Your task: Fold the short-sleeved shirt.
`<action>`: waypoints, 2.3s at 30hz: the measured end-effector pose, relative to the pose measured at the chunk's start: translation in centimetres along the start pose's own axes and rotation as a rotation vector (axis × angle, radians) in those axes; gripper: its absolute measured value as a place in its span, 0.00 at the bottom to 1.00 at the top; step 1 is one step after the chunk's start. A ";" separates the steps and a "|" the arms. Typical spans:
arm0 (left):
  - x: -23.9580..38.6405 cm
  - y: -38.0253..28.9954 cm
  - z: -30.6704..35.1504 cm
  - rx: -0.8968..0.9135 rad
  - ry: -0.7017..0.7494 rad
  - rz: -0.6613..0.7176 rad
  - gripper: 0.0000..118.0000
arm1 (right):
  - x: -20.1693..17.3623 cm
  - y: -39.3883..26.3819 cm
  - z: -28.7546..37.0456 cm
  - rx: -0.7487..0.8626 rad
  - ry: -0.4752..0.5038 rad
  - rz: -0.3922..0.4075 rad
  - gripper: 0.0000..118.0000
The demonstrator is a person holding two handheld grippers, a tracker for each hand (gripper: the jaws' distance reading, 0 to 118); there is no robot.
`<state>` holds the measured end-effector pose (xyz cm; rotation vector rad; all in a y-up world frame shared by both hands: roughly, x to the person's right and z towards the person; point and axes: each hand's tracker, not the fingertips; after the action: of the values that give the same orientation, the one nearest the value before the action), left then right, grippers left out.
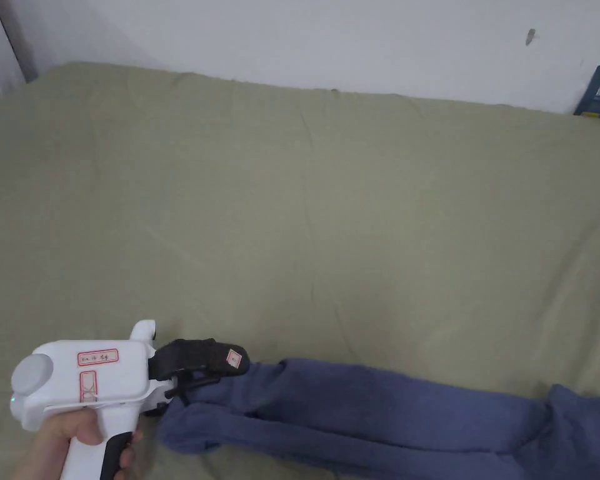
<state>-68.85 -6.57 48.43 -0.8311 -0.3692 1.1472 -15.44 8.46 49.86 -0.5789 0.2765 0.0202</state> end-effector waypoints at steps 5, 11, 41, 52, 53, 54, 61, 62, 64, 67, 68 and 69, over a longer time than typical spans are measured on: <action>-0.5 0.4 -0.4 0.003 0.065 0.023 0.07 | 0.2 0.2 0.1 -0.013 0.015 0.002 0.01; 1.7 0.7 3.7 0.067 0.221 -0.065 0.07 | 0.7 0.4 0.1 -0.002 0.015 -0.001 0.01; 18.9 -7.8 -12.8 0.050 0.855 -0.424 0.08 | 4.6 -1.8 1.8 0.001 0.060 -0.051 0.01; 19.2 -8.7 -15.7 -0.042 0.727 -0.455 0.95 | 5.7 -2.4 1.1 -0.041 0.075 -0.101 0.01; 19.9 -8.5 -14.3 -0.027 0.714 -0.461 0.94 | 5.6 -2.4 0.8 -0.045 0.078 -0.103 0.01; 20.5 -8.2 -12.4 0.002 0.685 -0.477 0.93 | 5.5 -2.3 0.6 -0.049 0.083 -0.104 0.01; 16.5 -4.4 -3.4 0.137 0.565 -0.317 0.00 | 3.6 -2.1 0.2 -0.056 0.117 -0.061 0.01; 15.6 -3.9 -3.3 0.109 0.564 -0.303 0.00 | 3.4 -2.1 0.1 -0.062 0.120 -0.057 0.01; 13.1 -2.6 -4.4 0.079 0.515 -0.240 0.00 | 3.1 -2.4 0.0 -0.073 0.119 -0.052 0.01; 12.1 -4.7 -8.9 -0.015 0.567 -0.227 0.00 | 2.9 -2.4 0.1 -0.085 0.115 -0.055 0.01; 11.8 -5.4 -10.3 -0.058 0.553 -0.224 0.00 | 2.9 -2.5 0.2 -0.085 0.112 -0.054 0.01; 11.5 -6.5 -11.9 -0.096 0.511 -0.201 0.00 | 3.0 -2.5 0.3 -0.085 0.108 -0.052 0.01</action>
<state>-52.38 -1.78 43.80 -1.1092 -0.0794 0.7012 -12.25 6.36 50.65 -0.6726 0.3671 -0.0500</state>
